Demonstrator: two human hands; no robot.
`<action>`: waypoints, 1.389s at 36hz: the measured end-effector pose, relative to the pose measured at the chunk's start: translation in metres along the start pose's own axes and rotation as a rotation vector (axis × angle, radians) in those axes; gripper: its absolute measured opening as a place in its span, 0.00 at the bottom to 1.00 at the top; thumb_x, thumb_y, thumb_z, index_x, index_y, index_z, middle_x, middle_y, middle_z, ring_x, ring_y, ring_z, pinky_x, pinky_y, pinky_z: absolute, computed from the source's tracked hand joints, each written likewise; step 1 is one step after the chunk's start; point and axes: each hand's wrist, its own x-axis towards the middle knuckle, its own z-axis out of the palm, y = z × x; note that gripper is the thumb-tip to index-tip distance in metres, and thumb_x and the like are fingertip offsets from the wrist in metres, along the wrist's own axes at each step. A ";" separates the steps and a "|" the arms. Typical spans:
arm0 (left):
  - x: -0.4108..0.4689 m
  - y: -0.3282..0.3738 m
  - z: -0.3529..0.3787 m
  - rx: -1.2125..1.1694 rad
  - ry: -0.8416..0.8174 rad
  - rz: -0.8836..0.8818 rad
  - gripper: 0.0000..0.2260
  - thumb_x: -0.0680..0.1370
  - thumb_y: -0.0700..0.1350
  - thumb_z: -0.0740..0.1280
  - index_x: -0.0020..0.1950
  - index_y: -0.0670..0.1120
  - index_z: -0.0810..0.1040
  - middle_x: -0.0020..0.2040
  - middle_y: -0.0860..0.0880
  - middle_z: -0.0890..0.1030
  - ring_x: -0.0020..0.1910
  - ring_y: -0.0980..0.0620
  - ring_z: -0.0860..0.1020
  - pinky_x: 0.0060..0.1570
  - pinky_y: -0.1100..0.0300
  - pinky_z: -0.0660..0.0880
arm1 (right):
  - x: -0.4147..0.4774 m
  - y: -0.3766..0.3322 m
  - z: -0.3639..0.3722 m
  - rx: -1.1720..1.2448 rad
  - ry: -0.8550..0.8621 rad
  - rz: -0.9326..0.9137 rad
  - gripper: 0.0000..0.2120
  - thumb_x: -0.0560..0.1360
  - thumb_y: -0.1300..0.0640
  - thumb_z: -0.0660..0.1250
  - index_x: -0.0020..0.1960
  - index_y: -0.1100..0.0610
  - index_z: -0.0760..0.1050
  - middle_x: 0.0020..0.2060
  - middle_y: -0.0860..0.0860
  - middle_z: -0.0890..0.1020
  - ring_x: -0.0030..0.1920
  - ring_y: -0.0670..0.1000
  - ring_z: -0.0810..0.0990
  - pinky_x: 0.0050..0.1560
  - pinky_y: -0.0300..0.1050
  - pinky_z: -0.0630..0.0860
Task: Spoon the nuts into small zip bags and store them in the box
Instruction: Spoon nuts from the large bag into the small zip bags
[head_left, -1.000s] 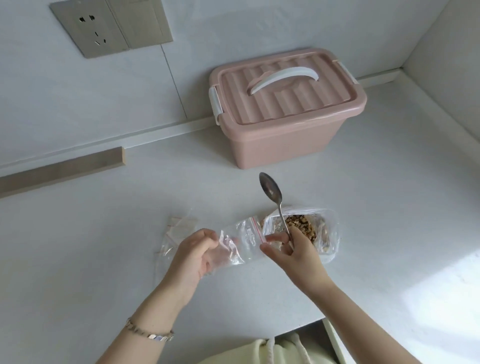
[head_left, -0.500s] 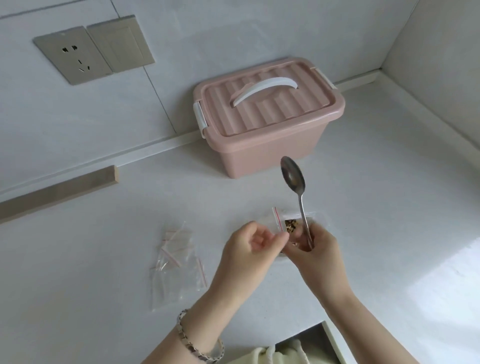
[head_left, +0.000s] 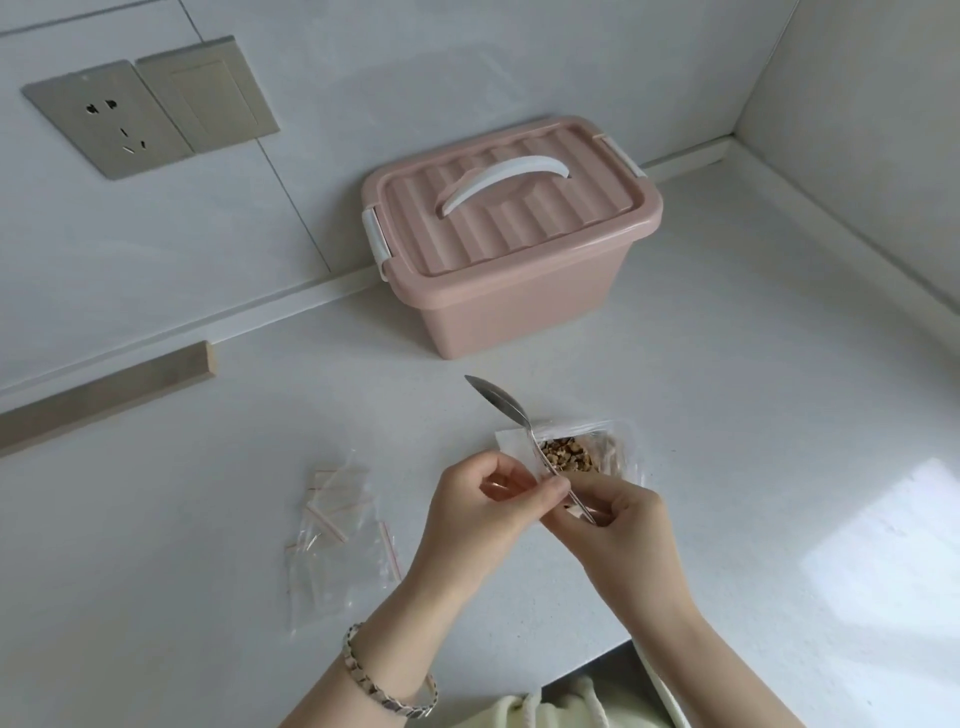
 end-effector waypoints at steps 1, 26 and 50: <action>0.000 0.000 0.000 0.001 -0.004 -0.006 0.08 0.68 0.46 0.75 0.35 0.46 0.78 0.31 0.52 0.80 0.31 0.59 0.76 0.34 0.66 0.74 | -0.001 -0.004 -0.001 0.028 -0.019 0.028 0.07 0.71 0.57 0.70 0.38 0.48 0.84 0.27 0.41 0.80 0.26 0.42 0.70 0.29 0.31 0.64; -0.005 0.012 -0.015 -0.150 -0.142 -0.124 0.06 0.74 0.44 0.68 0.40 0.46 0.82 0.36 0.49 0.83 0.38 0.56 0.81 0.36 0.62 0.77 | -0.002 -0.021 -0.012 0.193 -0.037 0.163 0.03 0.69 0.61 0.71 0.42 0.58 0.83 0.26 0.44 0.81 0.19 0.38 0.71 0.23 0.27 0.65; 0.000 0.011 -0.021 0.019 -0.355 -0.061 0.09 0.76 0.38 0.65 0.36 0.43 0.78 0.26 0.54 0.76 0.27 0.60 0.73 0.29 0.69 0.66 | 0.007 -0.010 -0.023 -0.011 -0.210 0.160 0.07 0.74 0.59 0.67 0.41 0.60 0.82 0.20 0.41 0.74 0.19 0.39 0.70 0.23 0.29 0.65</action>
